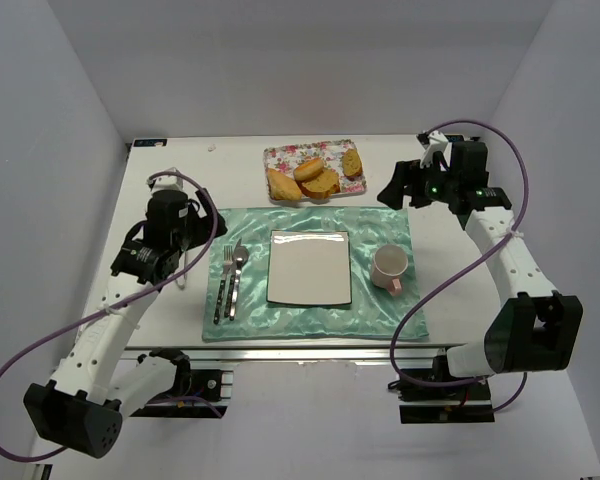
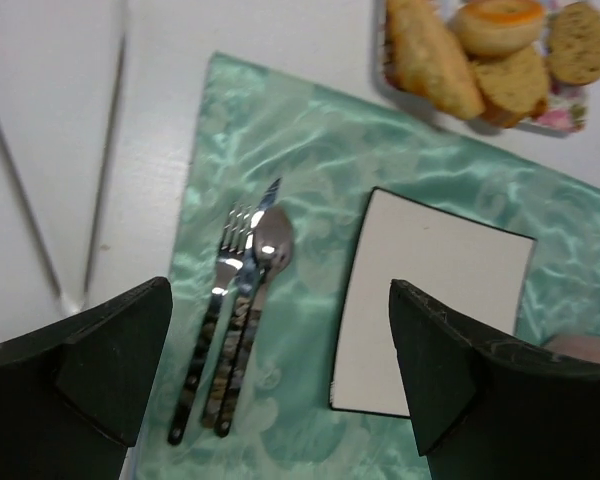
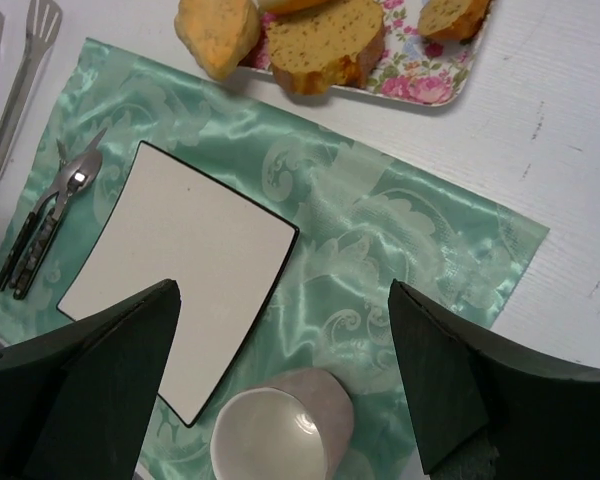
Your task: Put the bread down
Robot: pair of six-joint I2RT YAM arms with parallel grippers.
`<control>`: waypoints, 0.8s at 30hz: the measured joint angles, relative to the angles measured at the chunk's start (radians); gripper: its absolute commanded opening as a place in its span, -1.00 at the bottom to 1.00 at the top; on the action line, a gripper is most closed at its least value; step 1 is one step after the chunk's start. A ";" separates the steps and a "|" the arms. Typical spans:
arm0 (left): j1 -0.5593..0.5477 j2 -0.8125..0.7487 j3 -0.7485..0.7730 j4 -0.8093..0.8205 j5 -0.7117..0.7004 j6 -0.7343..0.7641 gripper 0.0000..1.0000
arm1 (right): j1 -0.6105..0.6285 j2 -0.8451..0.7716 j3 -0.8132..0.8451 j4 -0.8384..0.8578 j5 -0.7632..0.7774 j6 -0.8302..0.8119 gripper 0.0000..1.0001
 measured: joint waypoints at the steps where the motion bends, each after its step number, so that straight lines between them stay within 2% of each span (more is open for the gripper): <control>1: 0.006 0.001 0.000 -0.027 -0.017 -0.006 0.96 | -0.001 0.003 0.000 -0.002 -0.016 -0.006 0.79; 3: 0.030 0.001 -0.005 -0.064 -0.032 -0.009 0.96 | -0.007 0.009 0.000 -0.014 -0.090 -0.061 0.76; 4: 0.048 0.002 -0.008 -0.077 -0.034 -0.008 0.96 | -0.012 0.009 0.000 -0.029 -0.139 -0.109 0.65; 5: 0.071 0.004 -0.013 -0.087 -0.034 -0.004 0.94 | -0.015 0.009 0.000 -0.047 -0.190 -0.167 0.41; 6: 0.095 0.009 -0.016 -0.096 -0.031 0.004 0.90 | -0.019 0.009 0.000 -0.062 -0.240 -0.220 -0.44; 7: 0.121 0.015 -0.021 -0.099 -0.027 0.011 0.80 | -0.020 0.010 0.000 -0.074 -0.281 -0.266 -0.89; 8: 0.150 0.024 -0.027 -0.102 -0.023 0.023 0.36 | -0.020 0.013 0.001 -0.087 -0.322 -0.297 -1.00; 9: 0.180 0.039 -0.032 -0.107 -0.016 0.032 0.09 | -0.019 0.017 0.002 -0.096 -0.352 -0.319 -1.00; 11: 0.229 0.074 -0.040 -0.110 -0.002 0.067 -0.09 | -0.019 0.030 0.002 -0.103 -0.399 -0.347 -0.93; 12: 0.252 0.096 -0.044 -0.112 0.003 0.087 -0.03 | -0.017 0.037 0.002 -0.103 -0.413 -0.356 -0.20; 13: 0.267 0.117 -0.047 -0.114 0.004 0.109 0.08 | -0.014 0.043 0.002 -0.104 -0.425 -0.358 0.08; 14: 0.279 0.142 -0.047 -0.114 0.005 0.131 0.25 | -0.011 0.048 0.002 -0.103 -0.432 -0.365 0.26; 15: 0.284 0.167 -0.047 -0.113 0.006 0.150 0.60 | -0.010 0.051 0.002 -0.100 -0.437 -0.368 0.45; 20: 0.289 0.317 -0.047 -0.112 0.013 0.206 0.86 | 0.004 0.054 0.000 -0.070 -0.447 -0.354 0.52; 24: 0.290 0.412 -0.053 -0.095 0.005 0.239 0.89 | 0.009 0.054 -0.008 -0.046 -0.452 -0.332 0.52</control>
